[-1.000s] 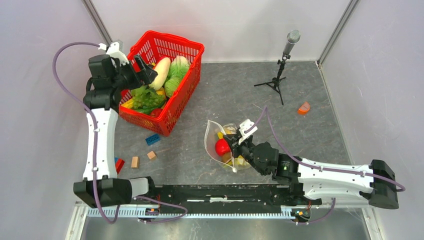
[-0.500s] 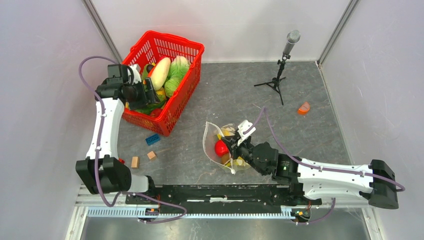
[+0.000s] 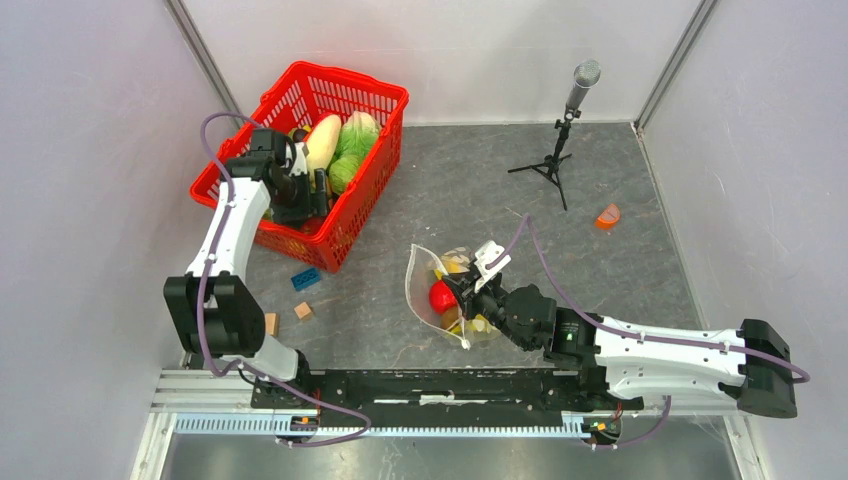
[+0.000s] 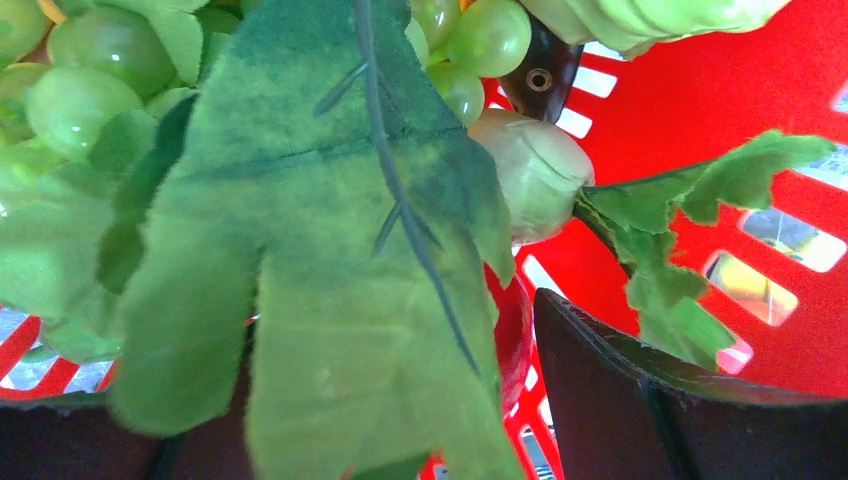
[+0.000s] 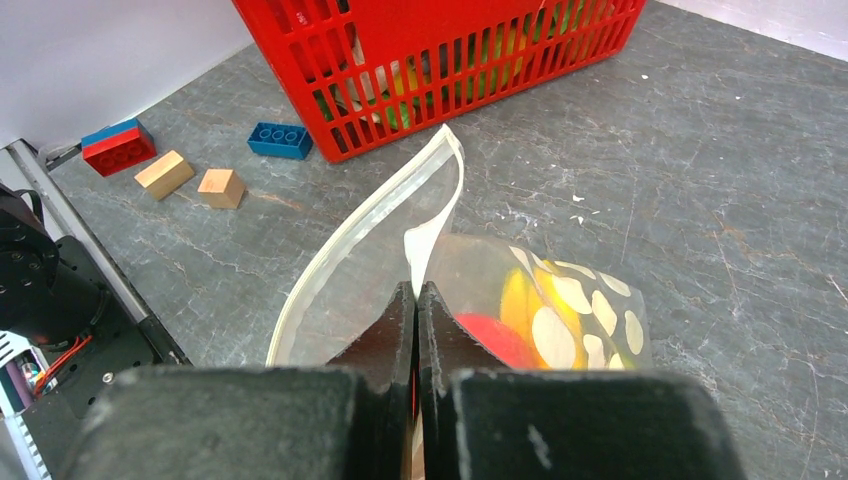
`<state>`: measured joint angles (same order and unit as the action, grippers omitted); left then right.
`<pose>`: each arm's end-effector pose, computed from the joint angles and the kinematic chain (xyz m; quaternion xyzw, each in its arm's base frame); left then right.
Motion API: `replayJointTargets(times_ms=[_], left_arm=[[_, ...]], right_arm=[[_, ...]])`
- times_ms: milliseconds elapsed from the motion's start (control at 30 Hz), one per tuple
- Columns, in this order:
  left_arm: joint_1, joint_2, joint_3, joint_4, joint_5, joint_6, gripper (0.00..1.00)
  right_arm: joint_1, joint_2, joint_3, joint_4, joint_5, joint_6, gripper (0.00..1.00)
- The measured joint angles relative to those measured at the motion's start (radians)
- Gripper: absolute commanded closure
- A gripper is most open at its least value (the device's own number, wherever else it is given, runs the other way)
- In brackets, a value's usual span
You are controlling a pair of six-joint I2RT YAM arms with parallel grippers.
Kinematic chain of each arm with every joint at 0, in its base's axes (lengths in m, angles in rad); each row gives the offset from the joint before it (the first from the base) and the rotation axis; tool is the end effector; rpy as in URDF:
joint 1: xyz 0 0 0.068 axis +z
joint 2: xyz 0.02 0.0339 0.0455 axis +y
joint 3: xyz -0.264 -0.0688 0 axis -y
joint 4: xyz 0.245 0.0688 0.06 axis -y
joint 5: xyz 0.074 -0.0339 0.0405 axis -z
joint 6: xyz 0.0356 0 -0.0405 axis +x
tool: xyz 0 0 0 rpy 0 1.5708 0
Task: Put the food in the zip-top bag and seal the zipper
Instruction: Pick up the fake fruit from the bin.
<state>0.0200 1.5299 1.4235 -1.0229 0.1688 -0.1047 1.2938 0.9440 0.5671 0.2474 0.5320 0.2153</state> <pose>0.3059 0.0001 0.3123 -0.0422 0.9715 -0.0914 0.2145 0.0772 0.2056 0.2794 -0.2234 0.7112 0.2922 0.5992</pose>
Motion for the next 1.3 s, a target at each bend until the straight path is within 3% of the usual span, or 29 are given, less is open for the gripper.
replayJointTargets(times_ms=[233,833,1067,1200,1267,1300], left_arm=[[-0.005,0.017,-0.005,-0.006,-0.019,0.013,0.16],[-0.039,0.034,0.025,-0.048,-0.083,0.051,0.06],[-0.040,0.034,0.020,-0.056,-0.023,0.074,0.30],[-0.043,0.034,0.010,-0.053,0.003,0.096,0.62],[-0.045,0.034,0.010,-0.053,0.011,0.103,0.67],[-0.046,0.034,0.010,-0.053,0.011,0.105,0.76]], right_arm=[[0.000,0.000,0.000,0.000,-0.001,0.000,0.98],[0.000,0.029,0.000,-0.005,-0.027,0.000,0.97],[0.000,0.032,0.000,-0.018,-0.034,0.000,0.97],[0.000,0.032,0.000,-0.024,-0.034,-0.001,0.97],[0.000,0.032,0.000,-0.024,-0.035,-0.002,0.97],[0.000,0.032,0.001,-0.024,-0.035,-0.002,0.97]])
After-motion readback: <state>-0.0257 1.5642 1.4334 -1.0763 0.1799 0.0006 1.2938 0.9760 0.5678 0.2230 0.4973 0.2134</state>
